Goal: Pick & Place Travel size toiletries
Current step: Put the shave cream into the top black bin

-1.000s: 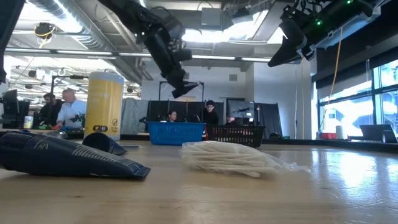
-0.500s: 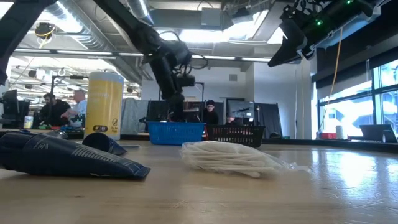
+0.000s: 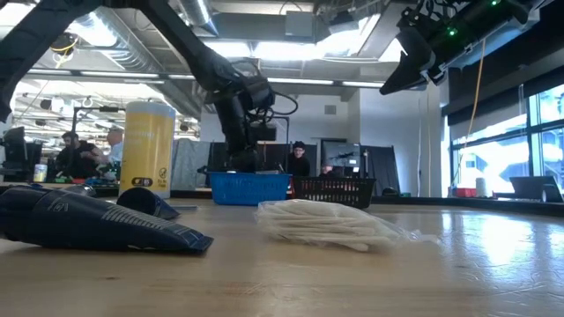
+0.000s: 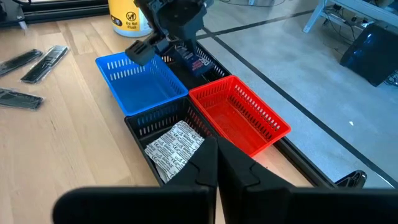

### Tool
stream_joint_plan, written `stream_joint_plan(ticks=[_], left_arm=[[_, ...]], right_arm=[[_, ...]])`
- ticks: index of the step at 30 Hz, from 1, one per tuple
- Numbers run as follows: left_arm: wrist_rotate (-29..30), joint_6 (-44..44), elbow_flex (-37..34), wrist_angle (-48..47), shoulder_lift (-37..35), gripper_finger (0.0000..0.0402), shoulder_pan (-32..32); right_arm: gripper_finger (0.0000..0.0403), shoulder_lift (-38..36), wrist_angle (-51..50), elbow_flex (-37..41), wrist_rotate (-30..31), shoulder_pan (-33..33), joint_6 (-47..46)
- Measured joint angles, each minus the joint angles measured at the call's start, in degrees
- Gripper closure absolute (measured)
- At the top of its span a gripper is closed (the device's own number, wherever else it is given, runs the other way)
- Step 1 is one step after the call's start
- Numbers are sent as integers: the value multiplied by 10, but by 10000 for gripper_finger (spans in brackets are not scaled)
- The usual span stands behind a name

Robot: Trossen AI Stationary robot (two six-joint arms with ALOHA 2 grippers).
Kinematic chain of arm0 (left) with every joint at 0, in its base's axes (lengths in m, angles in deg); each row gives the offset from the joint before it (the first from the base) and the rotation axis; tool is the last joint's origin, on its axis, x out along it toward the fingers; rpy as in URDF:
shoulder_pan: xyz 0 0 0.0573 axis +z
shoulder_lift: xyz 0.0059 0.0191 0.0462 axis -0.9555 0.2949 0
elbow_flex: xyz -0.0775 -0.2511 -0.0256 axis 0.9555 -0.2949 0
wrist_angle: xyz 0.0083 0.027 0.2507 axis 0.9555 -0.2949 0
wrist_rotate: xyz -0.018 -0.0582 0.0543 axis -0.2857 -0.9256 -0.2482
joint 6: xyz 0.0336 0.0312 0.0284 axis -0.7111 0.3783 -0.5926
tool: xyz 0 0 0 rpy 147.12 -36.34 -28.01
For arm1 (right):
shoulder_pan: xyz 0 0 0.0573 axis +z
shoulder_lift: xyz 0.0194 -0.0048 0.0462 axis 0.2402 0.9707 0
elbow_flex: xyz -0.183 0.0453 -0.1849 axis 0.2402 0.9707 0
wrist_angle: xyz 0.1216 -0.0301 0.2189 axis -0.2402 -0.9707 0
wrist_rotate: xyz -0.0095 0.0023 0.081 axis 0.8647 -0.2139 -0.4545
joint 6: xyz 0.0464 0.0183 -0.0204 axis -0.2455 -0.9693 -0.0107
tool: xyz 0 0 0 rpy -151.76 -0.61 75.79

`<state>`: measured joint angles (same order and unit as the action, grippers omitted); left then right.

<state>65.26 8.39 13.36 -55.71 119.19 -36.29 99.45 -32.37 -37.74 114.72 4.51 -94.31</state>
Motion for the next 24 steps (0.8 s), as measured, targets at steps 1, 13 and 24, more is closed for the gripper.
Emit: stream_joint_plan(ticks=[1, 13, 24], left_arm=[[0, -2, 0, -1, 3, 249, 0], [14, -5, 0, 0, 15, 249, 7], [14, -5, 0, 0, 15, 248, 11]], right_arm=[[399, 0, 0, 0, 0, 0, 0], [401, 0, 0, 0, 0, 0, 0], [401, 0, 0, 0, -1, 0, 0]])
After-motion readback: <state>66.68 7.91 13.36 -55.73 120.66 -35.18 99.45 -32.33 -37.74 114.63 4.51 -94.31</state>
